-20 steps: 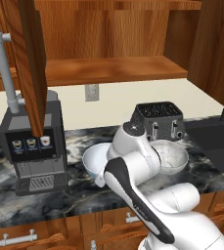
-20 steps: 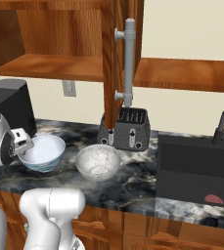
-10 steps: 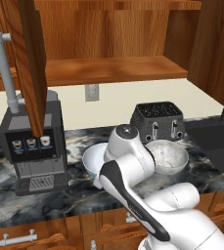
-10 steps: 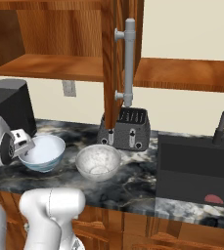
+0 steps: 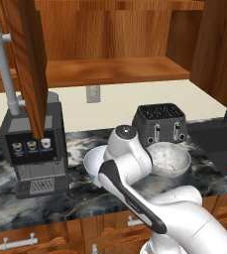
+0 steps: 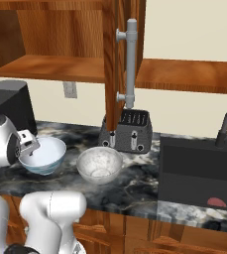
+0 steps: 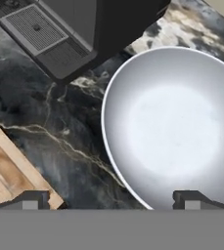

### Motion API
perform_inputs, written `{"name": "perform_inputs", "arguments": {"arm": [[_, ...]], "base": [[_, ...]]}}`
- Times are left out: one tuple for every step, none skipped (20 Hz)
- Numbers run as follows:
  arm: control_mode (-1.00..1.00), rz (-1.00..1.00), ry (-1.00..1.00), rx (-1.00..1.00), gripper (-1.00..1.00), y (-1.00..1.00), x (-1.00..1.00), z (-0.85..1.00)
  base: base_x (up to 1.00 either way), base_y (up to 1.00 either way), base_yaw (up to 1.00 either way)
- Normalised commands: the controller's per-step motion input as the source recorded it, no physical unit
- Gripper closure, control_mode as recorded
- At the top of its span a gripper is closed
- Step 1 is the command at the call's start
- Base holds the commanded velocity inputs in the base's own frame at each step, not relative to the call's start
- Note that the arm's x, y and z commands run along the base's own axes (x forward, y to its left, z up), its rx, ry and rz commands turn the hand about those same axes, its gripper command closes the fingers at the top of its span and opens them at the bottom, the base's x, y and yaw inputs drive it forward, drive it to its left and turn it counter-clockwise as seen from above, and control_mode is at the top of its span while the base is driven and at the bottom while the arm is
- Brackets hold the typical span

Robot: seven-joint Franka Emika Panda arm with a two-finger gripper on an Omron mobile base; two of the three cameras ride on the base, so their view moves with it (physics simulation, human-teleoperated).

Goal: Open the cabinet. Pick the bowls from the counter and place them in the cabinet. Then close the cabinet.

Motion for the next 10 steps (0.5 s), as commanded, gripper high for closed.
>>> {"name": "perform_inputs", "arguments": {"arm": [[-1.00, 0.00, 0.00, 0.00, -1.00, 0.01, 0.29, -0.22], [-1.00, 0.00, 0.00, 0.00, -1.00, 0.01, 0.26, -0.24], [-1.00, 0.00, 0.00, 0.00, -1.00, 0.02, 0.26, -0.25], [-1.00, 0.00, 0.00, 0.00, -1.00, 0.03, 0.23, -0.27], [-1.00, 0.00, 0.00, 0.00, -1.00, 0.04, 0.21, -0.31], [-1.00, 0.00, 0.00, 0.00, -1.00, 0.07, 0.20, -0.31], [-1.00, 0.00, 0.00, -0.01, -1.00, 0.08, 0.20, -0.34], [-1.00, 0.00, 0.00, -0.01, -1.00, 0.09, 0.20, -0.35], [-1.00, 0.00, 0.00, -0.01, -1.00, 0.09, 0.19, -0.34], [-1.00, 0.00, 0.00, -0.01, -1.00, 0.09, 0.19, -0.34]], "base": [[0.00, 0.00, 0.00], [0.00, 0.00, 0.00], [0.00, 0.00, 0.00], [0.00, 0.00, 0.00], [0.00, 0.00, 0.00], [0.00, 0.00, 0.00], [0.00, 0.00, 0.00], [0.00, 0.00, 0.00], [0.00, 0.00, 0.00], [0.00, 0.00, 0.00]]}}
